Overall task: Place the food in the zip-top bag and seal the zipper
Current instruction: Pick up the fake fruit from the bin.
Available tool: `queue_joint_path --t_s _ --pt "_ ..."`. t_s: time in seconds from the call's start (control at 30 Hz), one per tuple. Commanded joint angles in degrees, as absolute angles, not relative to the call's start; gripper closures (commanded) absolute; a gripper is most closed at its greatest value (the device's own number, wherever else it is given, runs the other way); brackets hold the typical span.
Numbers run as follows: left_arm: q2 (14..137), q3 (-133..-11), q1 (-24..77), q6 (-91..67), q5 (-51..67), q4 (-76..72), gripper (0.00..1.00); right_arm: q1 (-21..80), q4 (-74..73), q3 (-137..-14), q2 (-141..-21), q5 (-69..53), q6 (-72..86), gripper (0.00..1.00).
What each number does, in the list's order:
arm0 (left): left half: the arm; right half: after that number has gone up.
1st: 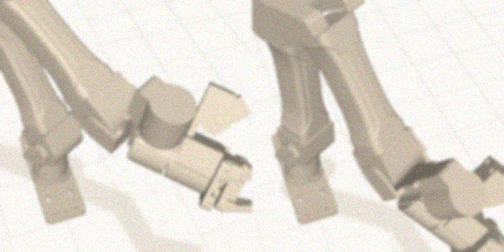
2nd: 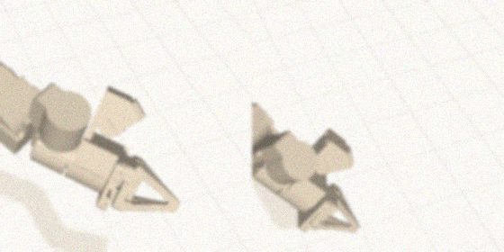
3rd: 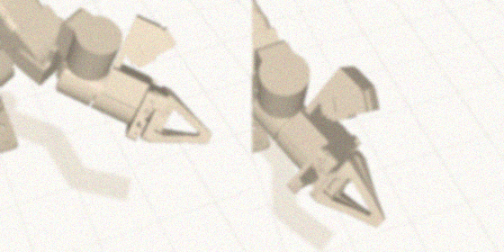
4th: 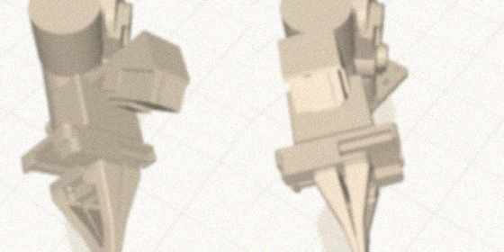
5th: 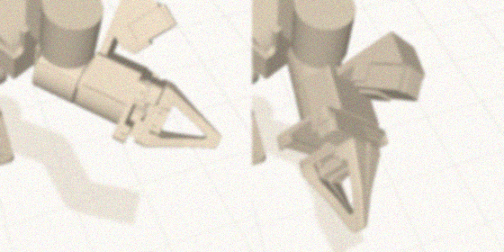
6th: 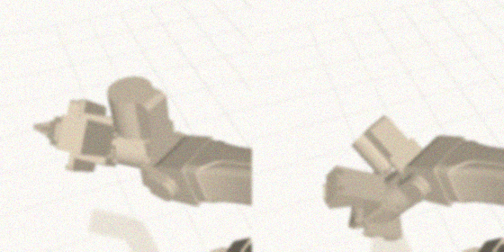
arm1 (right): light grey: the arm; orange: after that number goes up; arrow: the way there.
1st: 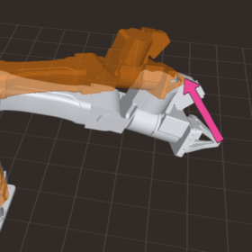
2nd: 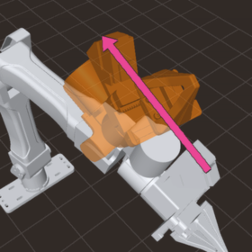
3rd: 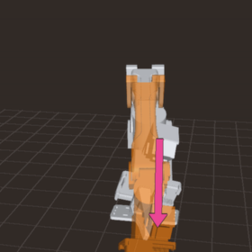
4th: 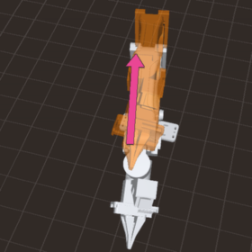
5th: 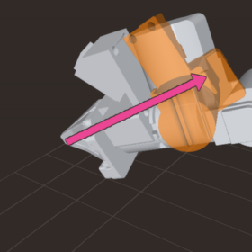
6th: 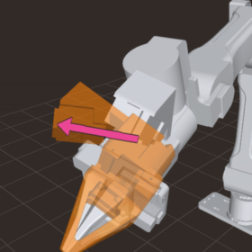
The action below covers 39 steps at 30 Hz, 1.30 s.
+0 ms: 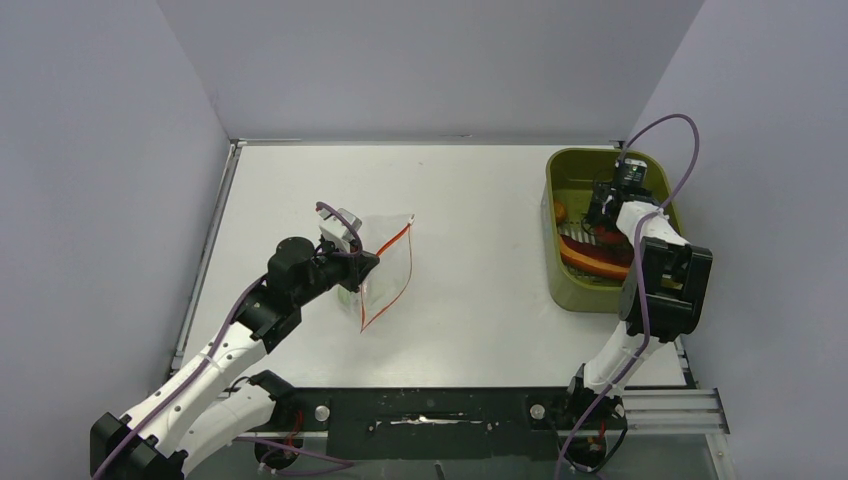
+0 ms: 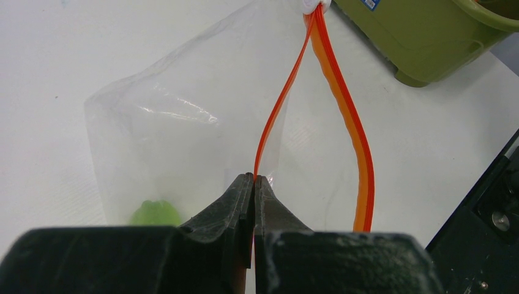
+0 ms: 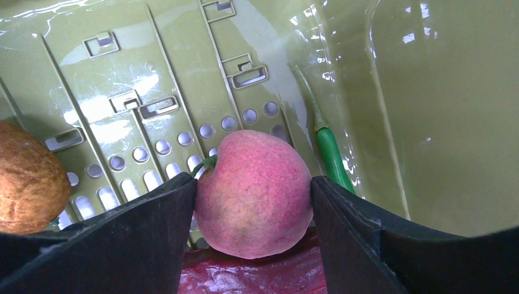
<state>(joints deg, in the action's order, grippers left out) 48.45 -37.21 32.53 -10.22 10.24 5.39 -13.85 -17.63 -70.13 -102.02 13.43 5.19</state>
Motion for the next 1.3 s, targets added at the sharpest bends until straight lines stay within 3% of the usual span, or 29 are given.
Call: queue_joint_path --t_s 0.0,0.5,1.27 --pt "47.5 -37.88 32.68 -9.67 9.93 4.13 1.0 -14.07 -16.68 -72.16 -100.66 14.64 5.69 0.36" --pt "47.25 -37.88 32.67 -9.67 9.73 4.3 1.0 -12.71 -18.68 -72.04 -93.89 15.25 6.69 0.46" --pt "47.83 -38.14 32.65 -11.4 7.94 4.72 1.0 -4.33 -28.09 -69.44 -72.56 19.09 12.16 0.48"
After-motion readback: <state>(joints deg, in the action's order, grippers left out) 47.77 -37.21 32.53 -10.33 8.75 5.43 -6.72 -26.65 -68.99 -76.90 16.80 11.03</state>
